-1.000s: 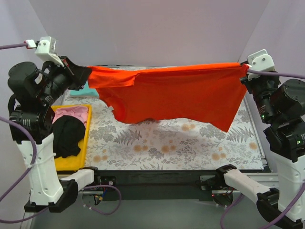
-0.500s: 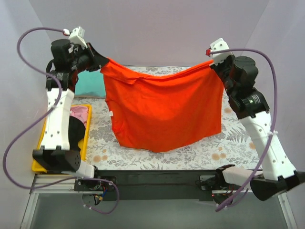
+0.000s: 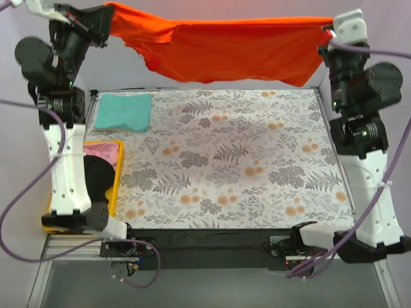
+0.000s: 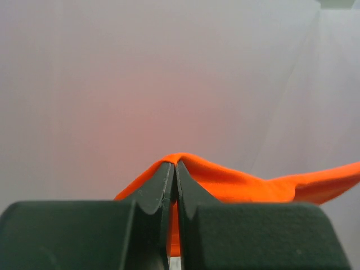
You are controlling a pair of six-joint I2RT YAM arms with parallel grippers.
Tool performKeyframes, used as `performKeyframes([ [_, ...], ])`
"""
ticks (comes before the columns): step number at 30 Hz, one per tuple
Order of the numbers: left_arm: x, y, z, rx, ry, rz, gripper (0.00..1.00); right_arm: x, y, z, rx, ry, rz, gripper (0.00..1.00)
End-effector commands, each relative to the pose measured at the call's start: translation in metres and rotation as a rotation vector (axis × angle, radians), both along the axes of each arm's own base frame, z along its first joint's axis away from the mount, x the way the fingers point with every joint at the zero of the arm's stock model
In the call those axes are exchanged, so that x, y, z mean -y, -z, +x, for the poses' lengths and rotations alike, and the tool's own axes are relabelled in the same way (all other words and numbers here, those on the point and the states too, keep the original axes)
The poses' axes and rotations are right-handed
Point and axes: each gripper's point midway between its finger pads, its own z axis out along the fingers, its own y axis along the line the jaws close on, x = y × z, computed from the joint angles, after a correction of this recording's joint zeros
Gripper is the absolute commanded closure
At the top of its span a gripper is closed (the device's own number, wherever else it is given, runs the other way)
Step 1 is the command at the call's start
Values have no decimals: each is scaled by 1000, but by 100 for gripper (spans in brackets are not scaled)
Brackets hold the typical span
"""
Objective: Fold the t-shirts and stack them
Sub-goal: Flatten the tshirt out
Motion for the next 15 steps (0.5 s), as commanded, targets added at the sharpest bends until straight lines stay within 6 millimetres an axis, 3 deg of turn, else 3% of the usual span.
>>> performKeyframes([
  [1, 7, 41, -14, -45, 63, 33, 100, -9, 41, 5, -18, -31, -77, 99],
  [2, 12, 65, -13, -101, 88, 51, 100, -14, 63, 8, -55, -47, -123, 99],
  [3, 14, 95, -11, -150, 96, 108, 100, -22, 75, -3, -54, -101, -170, 99],
  [4, 17, 149, -13, -274, 120, 135, 100, -30, 105, 0, -101, -133, -231, 99],
  [5, 22, 184, -18, -343, 160, 165, 100, -37, 169, 12, -212, -157, -327, 99],
  [6, 25, 213, -25, -396, 190, 205, 100, -40, 192, 3, -232, -186, -382, 99],
  [7, 36, 271, -44, -511, 298, 290, 100, -41, 241, 0, -302, -199, -480, 99],
  [8, 37, 296, -53, -574, 330, 320, 100, -41, 241, 0, -300, -199, -481, 99],
  [9, 38, 320, -62, -644, 360, 335, 100, -39, 287, -3, -366, -203, -568, 99],
  [11, 31, 385, -84, -851, 372, 377, 100, -38, 326, -11, -428, -222, -651, 99],
  [13, 21, 428, -100, -994, 367, 436, 100, -46, 372, -28, -507, -323, -752, 99],
  [15, 11, 462, -110, -1099, 371, 513, 100, -50, 400, -40, -563, -395, -818, 99],
])
